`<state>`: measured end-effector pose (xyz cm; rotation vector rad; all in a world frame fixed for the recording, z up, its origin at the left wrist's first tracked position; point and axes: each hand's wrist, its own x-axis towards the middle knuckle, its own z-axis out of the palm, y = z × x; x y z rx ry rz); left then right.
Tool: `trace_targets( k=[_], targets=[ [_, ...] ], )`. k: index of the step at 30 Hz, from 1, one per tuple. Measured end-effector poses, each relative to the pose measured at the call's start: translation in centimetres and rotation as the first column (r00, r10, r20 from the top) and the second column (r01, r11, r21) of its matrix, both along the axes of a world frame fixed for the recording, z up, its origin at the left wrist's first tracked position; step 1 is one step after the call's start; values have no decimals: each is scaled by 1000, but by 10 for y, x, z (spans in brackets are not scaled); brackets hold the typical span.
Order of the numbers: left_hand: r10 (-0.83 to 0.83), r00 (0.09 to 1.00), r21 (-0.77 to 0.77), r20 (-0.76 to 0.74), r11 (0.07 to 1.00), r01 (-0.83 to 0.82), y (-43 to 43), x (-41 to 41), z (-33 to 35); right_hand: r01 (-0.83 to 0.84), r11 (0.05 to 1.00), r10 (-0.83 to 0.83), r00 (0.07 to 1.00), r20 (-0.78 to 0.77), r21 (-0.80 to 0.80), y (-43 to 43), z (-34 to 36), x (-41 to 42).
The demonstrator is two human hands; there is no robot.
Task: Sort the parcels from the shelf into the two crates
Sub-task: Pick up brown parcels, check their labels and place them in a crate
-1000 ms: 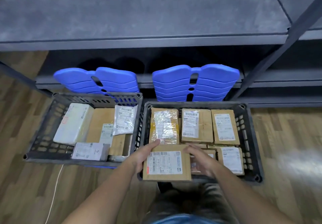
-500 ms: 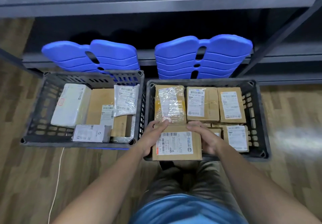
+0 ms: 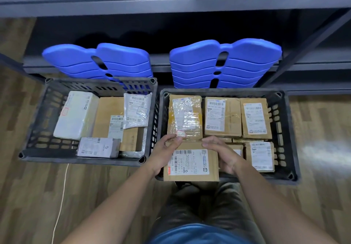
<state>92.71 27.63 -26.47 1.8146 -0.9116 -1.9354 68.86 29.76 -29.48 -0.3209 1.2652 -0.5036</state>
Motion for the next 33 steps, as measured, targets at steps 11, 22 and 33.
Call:
trace_targets(
  k=[11, 22, 33],
  targets=[
    [-99, 922, -204, 373, 961, 186, -1, -17, 12, 75, 996, -83, 984, -161, -55, 1, -5, 7],
    [-585, 21, 121, 811, 202, 972, -16, 15, 19, -396, 905, 307, 860, -408, -155, 13, 11, -4],
    [-460, -231, 254, 857, -12, 967, 24, 29, 5, -949, 303, 92, 118, -989, -85, 46, -2, 10]
  ],
)
